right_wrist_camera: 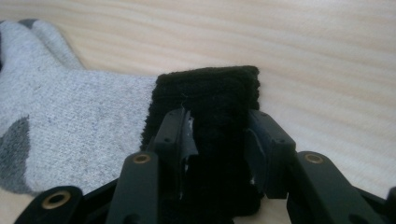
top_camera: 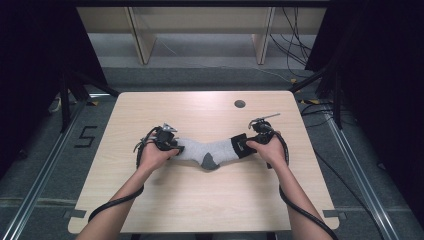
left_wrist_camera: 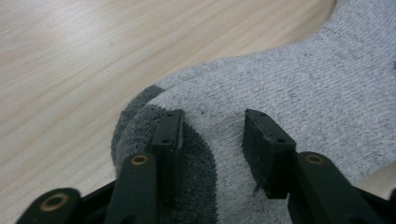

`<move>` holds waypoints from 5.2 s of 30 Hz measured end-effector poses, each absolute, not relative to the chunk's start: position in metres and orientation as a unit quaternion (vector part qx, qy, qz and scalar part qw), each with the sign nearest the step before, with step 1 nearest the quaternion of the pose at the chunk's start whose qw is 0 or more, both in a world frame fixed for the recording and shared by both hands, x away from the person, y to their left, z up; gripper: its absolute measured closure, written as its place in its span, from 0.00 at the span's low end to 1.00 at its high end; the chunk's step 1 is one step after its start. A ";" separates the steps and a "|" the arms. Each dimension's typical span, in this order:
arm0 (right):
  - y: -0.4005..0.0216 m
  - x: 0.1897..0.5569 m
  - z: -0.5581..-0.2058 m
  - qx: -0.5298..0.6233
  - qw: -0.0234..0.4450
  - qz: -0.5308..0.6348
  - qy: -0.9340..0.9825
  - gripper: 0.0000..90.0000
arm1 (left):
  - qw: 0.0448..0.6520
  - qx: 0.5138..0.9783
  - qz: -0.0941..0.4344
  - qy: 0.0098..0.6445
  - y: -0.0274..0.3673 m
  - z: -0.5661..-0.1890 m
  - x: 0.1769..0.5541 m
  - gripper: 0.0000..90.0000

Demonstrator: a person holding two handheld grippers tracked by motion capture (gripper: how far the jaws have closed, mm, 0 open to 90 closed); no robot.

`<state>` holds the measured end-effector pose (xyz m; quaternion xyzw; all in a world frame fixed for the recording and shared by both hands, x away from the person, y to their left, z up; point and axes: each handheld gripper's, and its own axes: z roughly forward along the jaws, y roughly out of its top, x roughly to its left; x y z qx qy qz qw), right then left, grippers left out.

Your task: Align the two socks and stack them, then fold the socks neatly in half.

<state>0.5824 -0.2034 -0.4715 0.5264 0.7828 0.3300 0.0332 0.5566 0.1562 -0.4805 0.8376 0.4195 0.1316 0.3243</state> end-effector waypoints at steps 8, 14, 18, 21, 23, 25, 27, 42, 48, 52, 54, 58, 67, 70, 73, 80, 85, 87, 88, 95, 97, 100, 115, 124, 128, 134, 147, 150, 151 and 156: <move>-0.197 0.535 -0.471 0.496 0.036 0.329 0.803 0.67 | 0.305 0.855 0.133 0.399 0.166 -0.479 0.525 0.67; -0.190 0.514 -0.470 0.490 0.053 0.320 0.809 0.66 | 0.307 0.855 0.137 0.396 0.169 -0.479 0.492 0.67; -0.187 0.514 -0.469 0.481 0.070 0.315 0.815 0.63 | 0.330 0.845 0.131 0.399 0.174 -0.478 0.490 0.60; -0.186 0.509 -0.464 0.494 0.082 0.315 0.807 0.57 | 0.348 0.835 0.146 0.402 0.183 -0.471 0.488 0.48; -0.189 0.506 -0.460 0.482 0.105 0.328 0.806 0.54 | 0.359 0.826 0.161 0.404 0.194 -0.465 0.485 0.42; -0.197 0.502 -0.456 0.475 0.123 0.346 0.800 0.51 | 0.369 0.812 0.166 0.420 0.208 -0.463 0.483 0.40; -0.206 0.498 -0.452 0.473 0.140 0.357 0.793 0.49 | 0.372 0.805 0.169 0.431 0.218 -0.463 0.482 0.37; -0.245 0.461 -0.455 0.512 0.147 0.386 0.753 0.41 | 0.413 0.756 0.139 0.489 0.246 -0.475 0.459 0.28; -0.238 0.463 -0.458 0.478 0.160 0.370 0.780 0.48 | 0.433 0.738 0.128 0.501 0.246 -0.484 0.458 0.30; -0.234 0.466 -0.462 0.468 0.164 0.370 0.786 0.52 | 0.437 0.737 0.117 0.502 0.242 -0.486 0.462 0.34; -0.234 0.467 -0.463 0.461 0.184 0.362 0.789 0.52 | 0.444 0.730 0.117 0.506 0.237 -0.485 0.465 0.36; -0.227 0.467 -0.460 0.484 0.166 0.362 0.780 0.52 | 0.443 0.730 0.110 0.508 0.233 -0.482 0.472 0.39; -0.215 0.476 -0.458 0.491 0.150 0.348 0.784 0.50 | 0.427 0.743 0.071 0.511 0.226 -0.490 0.486 0.53; -0.212 0.480 -0.460 0.494 0.147 0.344 0.784 0.50 | 0.419 0.746 0.069 0.512 0.225 -0.493 0.491 0.60; -0.214 0.485 -0.462 0.491 0.146 0.344 0.787 0.51 | 0.411 0.756 0.074 0.505 0.223 -0.493 0.492 0.66; -0.213 0.489 -0.464 0.502 0.127 0.359 0.777 0.51 | 0.418 0.742 0.080 0.518 0.224 -0.495 0.491 0.58; -0.210 0.487 -0.460 0.496 0.129 0.358 0.780 0.51 | 0.421 0.722 0.082 0.543 0.226 -0.500 0.497 0.31; -0.210 0.487 -0.454 0.503 0.119 0.381 0.767 0.50 | 0.423 0.722 0.074 0.542 0.224 -0.502 0.498 0.31; -0.211 0.487 -0.451 0.495 0.128 0.396 0.763 0.50 | 0.422 0.724 0.071 0.541 0.223 -0.503 0.499 0.31; -0.197 0.491 -0.463 0.487 0.114 0.345 0.794 0.56 | 0.413 0.734 0.058 0.536 0.219 -0.504 0.500 0.44; -0.195 0.493 -0.473 0.496 0.103 0.334 0.795 0.58 | 0.408 0.738 0.057 0.534 0.218 -0.503 0.500 0.49; -0.196 0.494 -0.475 0.501 0.100 0.341 0.789 0.61 | 0.402 0.738 0.044 0.540 0.217 -0.502 0.502 0.56; -0.195 0.492 -0.480 0.512 0.090 0.334 0.787 0.64 | 0.450 0.714 0.004 0.536 0.219 -0.469 0.497 0.78; -0.195 0.494 -0.483 0.500 0.090 0.356 0.785 0.62 | 0.486 0.717 -0.015 0.499 0.204 -0.431 0.495 0.78; -0.194 0.494 -0.483 0.505 0.089 0.357 0.781 0.62 | 0.500 0.715 -0.029 0.488 0.195 -0.422 0.494 0.79; -0.189 0.496 -0.485 0.502 0.079 0.366 0.780 0.60 | 0.519 0.703 -0.032 0.485 0.183 -0.411 0.494 0.79; -0.173 0.494 -0.482 0.517 0.065 0.348 0.779 0.60 | 0.512 0.718 -0.020 0.470 0.154 -0.402 0.495 0.79; -0.174 0.495 -0.484 0.508 0.073 0.353 0.782 0.60 | 0.509 0.726 -0.013 0.462 0.147 -0.402 0.494 0.79; -0.174 0.496 -0.485 0.500 0.076 0.367 0.781 0.60 | 0.508 0.726 -0.012 0.463 0.144 -0.401 0.494 0.79; -0.175 0.496 -0.486 0.489 0.079 0.369 0.787 0.60 | 0.504 0.732 -0.006 0.457 0.135 -0.399 0.494 0.80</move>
